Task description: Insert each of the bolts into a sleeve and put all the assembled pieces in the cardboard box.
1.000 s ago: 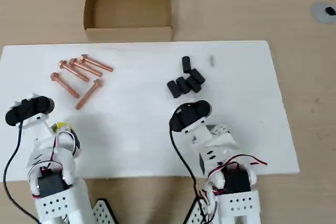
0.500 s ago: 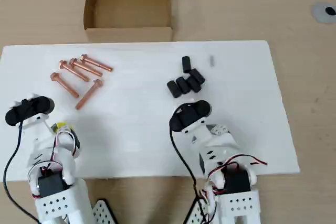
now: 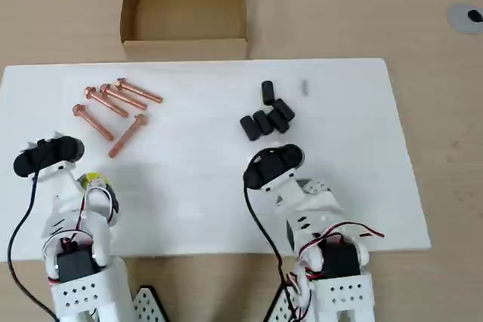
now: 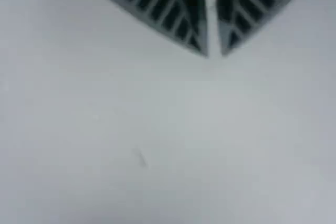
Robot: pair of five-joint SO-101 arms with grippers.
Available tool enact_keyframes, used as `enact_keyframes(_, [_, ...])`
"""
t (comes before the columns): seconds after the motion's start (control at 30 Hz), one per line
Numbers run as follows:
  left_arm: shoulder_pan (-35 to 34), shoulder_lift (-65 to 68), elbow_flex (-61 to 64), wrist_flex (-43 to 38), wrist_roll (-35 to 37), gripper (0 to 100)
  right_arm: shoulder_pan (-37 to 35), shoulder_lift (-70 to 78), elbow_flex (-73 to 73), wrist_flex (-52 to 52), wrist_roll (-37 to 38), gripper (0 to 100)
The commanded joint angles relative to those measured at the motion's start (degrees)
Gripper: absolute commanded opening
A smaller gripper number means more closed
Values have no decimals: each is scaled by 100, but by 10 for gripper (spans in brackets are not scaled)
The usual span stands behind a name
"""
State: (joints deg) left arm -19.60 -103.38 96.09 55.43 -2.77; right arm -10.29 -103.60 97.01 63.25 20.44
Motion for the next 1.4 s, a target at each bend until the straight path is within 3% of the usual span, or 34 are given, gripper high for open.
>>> enact_keyframes(0.0, [88,-48,-79,-114,-44,16,119,-646,-189,0,-9,12])
enact_keyframes(0.13, [97,13,-545,-114,-35,17,268,-611,-945,141,-9,12])
enact_keyframes(0.33, [105,620,-2338,738,-9,62,1033,505,-2422,316,18,12])
enact_keyframes(0.5, [97,2774,-4501,1125,0,63,980,2897,-4611,888,-9,12])
enact_keyframes(0.73, [123,6334,-7156,1336,387,2,321,6677,-8145,2919,-9,12])
enact_keyframes(0.9, [-35,8075,-8141,1301,1820,5,-145,8593,-9745,3727,-18,12])
enact_keyframes(1.13, [-97,9798,-8949,1231,2699,5,-171,9771,-10633,3824,-325,12])
enact_keyframes(1.37, [-105,10853,-9424,1371,3024,5,-171,10264,-10615,3798,-325,12])
